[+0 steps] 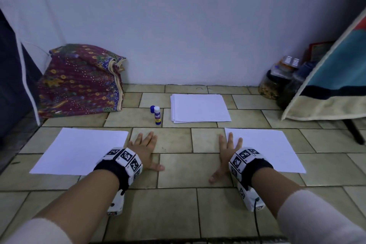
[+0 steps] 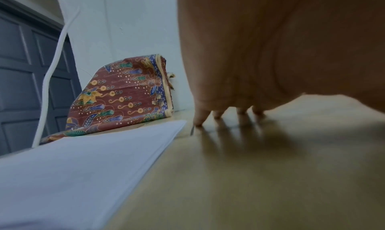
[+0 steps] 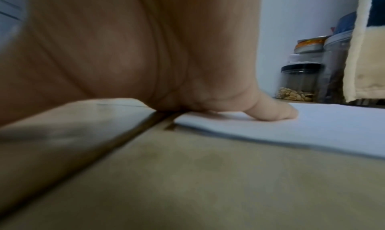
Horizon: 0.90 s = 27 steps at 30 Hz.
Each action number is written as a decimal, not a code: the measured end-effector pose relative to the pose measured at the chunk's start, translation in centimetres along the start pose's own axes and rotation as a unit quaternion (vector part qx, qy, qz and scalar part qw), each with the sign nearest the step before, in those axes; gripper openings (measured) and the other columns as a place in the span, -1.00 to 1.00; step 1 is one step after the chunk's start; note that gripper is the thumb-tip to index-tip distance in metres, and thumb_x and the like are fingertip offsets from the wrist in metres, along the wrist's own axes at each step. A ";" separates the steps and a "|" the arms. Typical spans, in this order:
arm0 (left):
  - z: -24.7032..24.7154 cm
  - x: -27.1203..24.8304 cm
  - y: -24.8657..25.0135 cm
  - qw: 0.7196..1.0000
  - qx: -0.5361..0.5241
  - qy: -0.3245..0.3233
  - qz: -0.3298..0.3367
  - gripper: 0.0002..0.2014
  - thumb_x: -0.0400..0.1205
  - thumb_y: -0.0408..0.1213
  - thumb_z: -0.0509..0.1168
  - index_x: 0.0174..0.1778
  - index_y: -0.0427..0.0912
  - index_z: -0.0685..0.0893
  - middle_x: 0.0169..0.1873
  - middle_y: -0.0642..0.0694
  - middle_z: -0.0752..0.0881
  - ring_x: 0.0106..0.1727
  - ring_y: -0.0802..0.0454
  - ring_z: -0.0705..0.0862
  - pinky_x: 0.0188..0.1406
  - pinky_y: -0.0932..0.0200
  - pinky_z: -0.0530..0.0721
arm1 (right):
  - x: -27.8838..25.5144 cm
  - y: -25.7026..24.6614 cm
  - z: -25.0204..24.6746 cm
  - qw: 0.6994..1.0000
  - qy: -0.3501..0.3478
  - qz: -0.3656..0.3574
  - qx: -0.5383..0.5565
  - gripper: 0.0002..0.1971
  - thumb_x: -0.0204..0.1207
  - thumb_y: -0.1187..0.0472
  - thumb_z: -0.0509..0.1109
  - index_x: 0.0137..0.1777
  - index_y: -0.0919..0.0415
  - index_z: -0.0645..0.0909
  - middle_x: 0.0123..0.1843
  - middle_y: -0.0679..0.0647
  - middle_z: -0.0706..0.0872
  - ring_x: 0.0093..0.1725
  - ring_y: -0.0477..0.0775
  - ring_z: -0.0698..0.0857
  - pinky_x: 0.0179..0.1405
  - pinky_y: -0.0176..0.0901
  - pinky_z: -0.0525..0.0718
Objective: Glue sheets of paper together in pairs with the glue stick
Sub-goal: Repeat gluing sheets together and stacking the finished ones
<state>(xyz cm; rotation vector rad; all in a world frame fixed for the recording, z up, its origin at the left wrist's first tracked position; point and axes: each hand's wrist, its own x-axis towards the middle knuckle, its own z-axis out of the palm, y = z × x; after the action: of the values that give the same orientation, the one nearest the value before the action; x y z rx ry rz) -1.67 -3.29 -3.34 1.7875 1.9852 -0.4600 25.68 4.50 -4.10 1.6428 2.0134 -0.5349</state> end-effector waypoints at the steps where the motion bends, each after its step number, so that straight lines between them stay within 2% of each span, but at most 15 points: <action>1: -0.6 -0.1 -0.4 0.999 -0.031 -0.003 0.015 0.06 0.50 0.30 0.31 0.70 -0.08 -0.17 0.69 -0.03 -0.24 0.70 -0.17 -0.19 0.65 -0.14 0.00 | 0.2 0.0 0.1 1.000 -0.001 -0.001 -0.003 0.65 -0.20 -0.49 0.57 0.53 0.05 -0.65 0.55 0.17 -0.65 0.51 0.52 -0.53 0.49 0.60 -0.02; 2: -1.3 -0.3 -0.9 0.996 -0.084 0.014 0.028 -0.03 0.52 0.20 0.38 0.70 -0.07 0.00 0.70 -0.04 -0.07 0.70 -0.13 -0.05 0.64 -0.04 0.06 | 0.3 0.0 0.1 1.000 -0.002 0.002 -0.005 0.66 -0.23 -0.50 0.57 0.53 0.05 -0.64 0.55 0.17 -0.65 0.51 0.52 -0.53 0.48 0.62 -0.01; 4: -2.3 -0.9 -2.9 0.971 -0.213 0.107 0.022 -0.24 0.48 -0.03 0.51 0.59 -0.05 0.37 0.62 -0.06 0.29 0.62 -0.04 0.26 0.57 0.12 0.22 | 0.6 0.0 0.1 1.000 -0.002 0.006 -0.005 0.67 -0.23 -0.49 0.58 0.54 0.04 -0.64 0.56 0.16 -0.65 0.51 0.52 -0.53 0.47 0.64 -0.01; 5: -2.7 -1.2 -4.0 0.959 -0.240 0.150 0.007 -0.26 0.45 -0.10 0.55 0.54 -0.06 0.43 0.57 -0.07 0.37 0.58 -0.04 0.32 0.55 0.12 0.27 | 0.6 0.0 0.1 1.000 -0.001 0.006 -0.004 0.66 -0.22 -0.49 0.59 0.54 0.04 -0.64 0.56 0.16 -0.65 0.51 0.52 -0.53 0.47 0.64 -0.01; 6: -3.0 -1.7 -5.2 0.957 -0.233 0.173 -0.011 -0.23 0.43 -0.13 0.57 0.55 -0.08 0.41 0.57 -0.09 0.36 0.59 -0.06 0.30 0.55 0.09 0.27 | 0.6 0.0 0.1 1.000 0.000 0.005 -0.003 0.67 -0.23 -0.49 0.59 0.54 0.04 -0.64 0.56 0.16 -0.65 0.51 0.53 -0.54 0.47 0.64 -0.01; 7: -3.1 -1.8 -6.4 0.966 -0.195 0.163 -0.038 -0.15 0.43 -0.10 0.57 0.60 -0.12 0.32 0.60 -0.11 0.30 0.62 -0.09 0.22 0.56 0.07 0.24 | 0.6 0.0 0.1 1.000 0.001 0.003 -0.002 0.67 -0.23 -0.49 0.59 0.54 0.04 -0.64 0.56 0.16 -0.65 0.50 0.53 -0.54 0.46 0.64 -0.01; 10: -2.2 -2.1 -9.0 0.988 -0.056 0.046 -0.139 0.16 0.39 0.17 0.52 0.69 -0.21 -0.07 0.67 -0.13 0.05 0.68 -0.15 -0.02 0.61 0.01 0.17 | 0.6 0.1 0.1 1.000 -0.003 0.004 0.001 0.67 -0.22 -0.48 0.59 0.54 0.03 -0.64 0.56 0.16 -0.65 0.50 0.53 -0.54 0.47 0.64 -0.01; 12: -1.0 -2.1 -10.2 0.984 -0.012 0.008 -0.175 0.25 0.32 0.33 0.47 0.67 -0.22 -0.14 0.65 -0.11 0.03 0.66 -0.17 0.04 0.57 0.02 0.24 | 0.6 0.1 0.1 1.000 -0.003 0.002 0.000 0.67 -0.23 -0.48 0.59 0.53 0.03 -0.64 0.56 0.16 -0.64 0.50 0.53 -0.54 0.48 0.62 -0.02; 13: -0.5 -2.2 -10.6 0.984 -0.017 0.000 -0.176 0.25 0.32 0.36 0.44 0.67 -0.22 -0.14 0.65 -0.12 0.02 0.64 -0.16 0.11 0.55 0.04 0.28 | 0.6 0.1 0.0 1.000 -0.004 0.003 0.000 0.67 -0.23 -0.47 0.60 0.54 0.03 -0.64 0.57 0.16 -0.63 0.50 0.53 -0.54 0.49 0.61 -0.03; 15: -0.2 -2.7 -10.9 0.985 -0.036 -0.006 -0.166 0.18 0.43 0.32 0.38 0.68 -0.23 -0.20 0.69 -0.13 -0.09 0.64 -0.12 0.17 0.54 0.08 0.29 | 0.5 0.0 0.0 1.000 -0.006 0.006 0.002 0.66 -0.21 -0.45 0.61 0.55 0.03 -0.62 0.58 0.16 -0.62 0.51 0.52 -0.54 0.51 0.57 -0.04; 19: -0.3 -3.5 -11.1 0.988 -0.054 -0.003 -0.146 0.05 0.56 0.25 0.28 0.69 -0.16 -0.25 0.69 -0.13 -0.17 0.69 -0.12 0.06 0.60 0.09 0.18 | 0.3 -0.2 -0.1 1.000 -0.007 0.012 -0.004 0.66 -0.20 -0.45 0.61 0.55 0.05 -0.62 0.58 0.18 -0.61 0.50 0.53 -0.54 0.52 0.52 -0.05; 23: -0.1 -3.8 -11.5 0.988 -0.068 0.002 -0.138 -0.07 0.65 0.16 0.22 0.68 -0.12 -0.26 0.69 -0.13 -0.17 0.69 -0.14 0.05 0.58 0.09 0.18 | 0.0 -0.2 -0.3 1.000 -0.010 0.013 -0.008 0.63 -0.14 -0.44 0.60 0.55 0.07 -0.62 0.58 0.20 -0.60 0.50 0.55 -0.52 0.53 0.50 -0.05; 25: -0.3 -3.9 -11.5 0.988 -0.066 0.019 -0.141 -0.16 0.69 0.11 0.17 0.69 -0.10 -0.22 0.70 -0.14 -0.08 0.66 -0.10 0.16 0.53 0.14 0.25 | -0.1 -0.3 -0.3 1.000 -0.011 0.013 -0.010 0.62 -0.13 -0.44 0.60 0.55 0.08 -0.62 0.58 0.21 -0.60 0.50 0.56 -0.52 0.53 0.50 -0.05; 27: -1.1 -4.2 -11.6 0.986 -0.064 0.048 -0.149 -0.25 0.72 0.05 0.17 0.70 -0.06 -0.11 0.64 -0.18 0.24 0.53 -0.08 0.41 0.40 0.16 0.42 | 0.0 -0.3 -0.2 1.000 -0.010 0.014 -0.011 0.62 -0.13 -0.44 0.60 0.55 0.08 -0.62 0.58 0.20 -0.60 0.50 0.55 -0.53 0.53 0.50 -0.06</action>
<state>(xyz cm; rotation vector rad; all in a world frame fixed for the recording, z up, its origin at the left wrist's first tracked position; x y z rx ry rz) -12.94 -7.60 -0.67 1.4670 2.3062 -0.3336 25.35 4.56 -3.92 1.6440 1.9723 -0.5167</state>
